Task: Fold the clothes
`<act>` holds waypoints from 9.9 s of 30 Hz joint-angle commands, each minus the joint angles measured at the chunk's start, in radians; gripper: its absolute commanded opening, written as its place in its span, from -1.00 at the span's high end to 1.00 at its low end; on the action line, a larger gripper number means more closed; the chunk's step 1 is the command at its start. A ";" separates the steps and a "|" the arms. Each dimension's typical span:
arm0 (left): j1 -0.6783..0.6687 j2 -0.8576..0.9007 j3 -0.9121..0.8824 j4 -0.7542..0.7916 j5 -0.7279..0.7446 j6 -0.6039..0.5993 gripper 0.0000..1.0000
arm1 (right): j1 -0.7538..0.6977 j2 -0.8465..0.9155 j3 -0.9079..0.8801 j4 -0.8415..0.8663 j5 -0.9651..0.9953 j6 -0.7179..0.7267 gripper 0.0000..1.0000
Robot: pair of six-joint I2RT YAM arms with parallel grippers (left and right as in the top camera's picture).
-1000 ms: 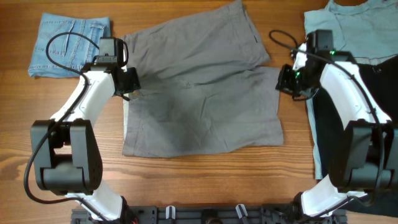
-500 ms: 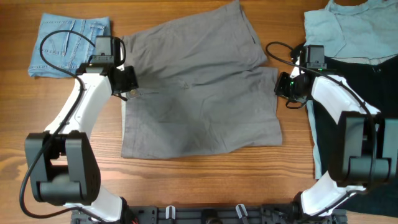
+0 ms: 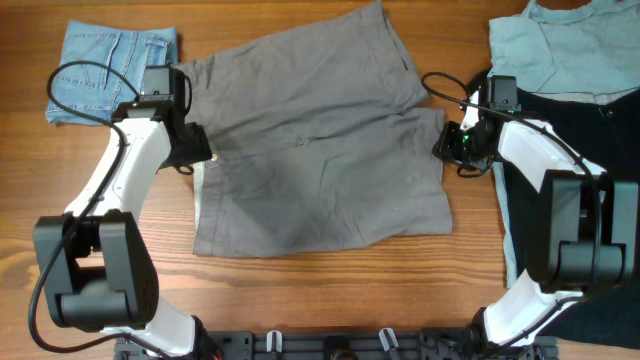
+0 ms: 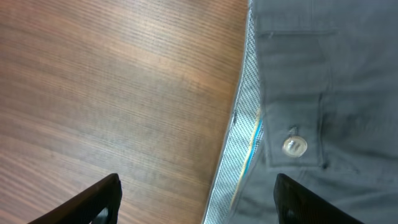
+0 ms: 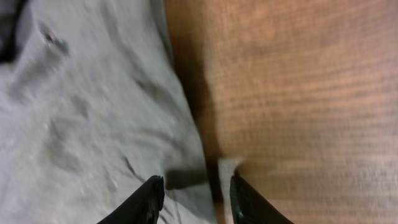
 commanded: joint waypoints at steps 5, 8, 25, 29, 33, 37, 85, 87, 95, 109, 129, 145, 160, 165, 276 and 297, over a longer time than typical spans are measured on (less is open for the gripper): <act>0.009 -0.068 0.005 -0.109 0.244 -0.002 -0.58 | -0.035 -0.158 -0.014 -0.136 -0.018 -0.014 0.14; 0.010 -0.067 0.002 -0.218 0.291 -0.009 -0.65 | -0.035 -0.229 -0.014 -0.219 -0.021 -0.017 0.10; 0.010 -0.067 -0.263 -0.345 0.393 -0.185 -0.14 | -0.035 -0.293 -0.073 -0.521 -0.082 -0.024 0.01; 0.010 -0.067 -0.308 -0.311 0.373 -0.240 -0.10 | -0.035 -0.293 -0.141 -0.473 -0.119 -0.023 0.01; 0.010 -0.067 -0.338 -0.249 0.321 -0.294 0.01 | -0.035 -0.293 -0.189 -0.415 -0.163 -0.023 0.01; 0.013 -0.067 -0.357 -0.232 0.285 -0.329 0.23 | -0.035 -0.293 -0.201 -0.387 -0.166 -0.025 0.01; 0.039 -0.067 -0.479 -0.071 0.337 -0.373 0.92 | -0.130 -0.384 -0.323 -0.436 -0.132 0.108 -0.21; 0.039 -0.067 -0.479 -0.071 0.337 -0.373 0.92 | -0.130 -0.384 -0.376 -0.397 -0.134 0.153 -0.15; 0.039 -0.067 -0.479 -0.071 0.337 -0.373 0.92 | -0.130 -0.383 -0.501 -0.165 -0.212 0.241 -0.08; 0.039 -0.067 -0.479 -0.071 0.337 -0.373 0.92 | -0.135 -0.383 -0.474 -0.084 -0.144 0.249 0.91; 0.096 -0.246 -0.409 -0.207 0.420 -0.309 0.92 | -0.135 -0.400 -0.148 -0.421 0.021 0.140 0.91; 0.095 -0.780 -0.047 -0.640 0.246 -0.360 0.92 | -0.135 -0.650 0.366 -0.765 0.136 0.137 0.91; 0.095 -0.732 -0.021 -0.515 0.225 -0.406 0.92 | -0.129 -0.531 0.463 -0.468 0.005 0.192 0.91; 0.014 -0.642 -0.022 -0.445 0.486 -0.310 0.89 | -0.130 -0.472 0.463 -0.493 -0.013 0.186 0.91; -0.337 -0.045 0.000 -0.269 -0.079 -0.058 -0.97 | 0.060 0.124 0.461 0.346 -0.159 0.024 -0.66; -0.252 0.078 -0.196 0.129 0.292 0.205 0.27 | -0.042 0.089 0.460 -0.338 -0.151 -0.084 -0.48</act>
